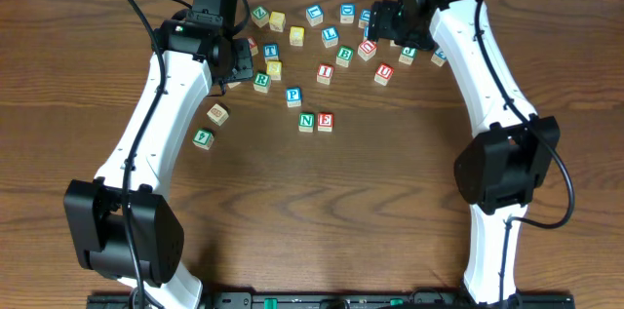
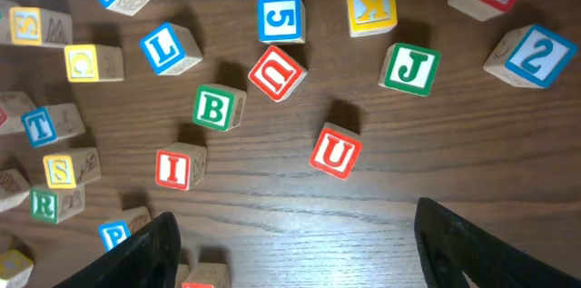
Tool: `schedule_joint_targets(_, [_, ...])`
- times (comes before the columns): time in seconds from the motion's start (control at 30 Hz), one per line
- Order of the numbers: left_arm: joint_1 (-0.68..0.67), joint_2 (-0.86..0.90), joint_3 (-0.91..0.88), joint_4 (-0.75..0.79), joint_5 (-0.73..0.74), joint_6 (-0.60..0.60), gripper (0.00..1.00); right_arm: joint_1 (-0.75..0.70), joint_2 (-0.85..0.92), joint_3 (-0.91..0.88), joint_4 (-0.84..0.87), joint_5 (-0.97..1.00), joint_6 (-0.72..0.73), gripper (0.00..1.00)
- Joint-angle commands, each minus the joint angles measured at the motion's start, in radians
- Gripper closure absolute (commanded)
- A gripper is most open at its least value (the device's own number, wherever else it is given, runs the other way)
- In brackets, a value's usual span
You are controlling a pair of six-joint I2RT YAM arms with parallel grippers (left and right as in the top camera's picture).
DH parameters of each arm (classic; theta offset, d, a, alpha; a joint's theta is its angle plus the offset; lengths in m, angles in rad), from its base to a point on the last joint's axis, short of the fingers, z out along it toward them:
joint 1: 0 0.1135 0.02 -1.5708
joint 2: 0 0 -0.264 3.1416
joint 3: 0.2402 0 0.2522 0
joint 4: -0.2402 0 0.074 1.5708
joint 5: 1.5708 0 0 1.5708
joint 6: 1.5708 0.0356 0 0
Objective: Spell out NEURIPS
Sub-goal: 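Lower the right gripper onto the red U block and close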
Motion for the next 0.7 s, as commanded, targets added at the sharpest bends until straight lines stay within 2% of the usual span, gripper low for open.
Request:
schedule_joint_targets(0.0, [0.004,-0.012,0.008,-0.002,-0.013,0.016,0.60,0.007,0.051,0.010,-0.004,0.019,0.056,0.23])
schedule_joint_targets(0.4, [0.004,-0.012,0.008,-0.002,-0.013,0.017,0.60,0.008,0.175,0.010,-0.010,0.020,0.125,0.21])
schedule_joint_targets(0.67, [0.004,-0.012,0.008,-0.003,-0.013,0.016,0.60,0.006,0.241,0.010,0.010,0.020,0.134,0.34])
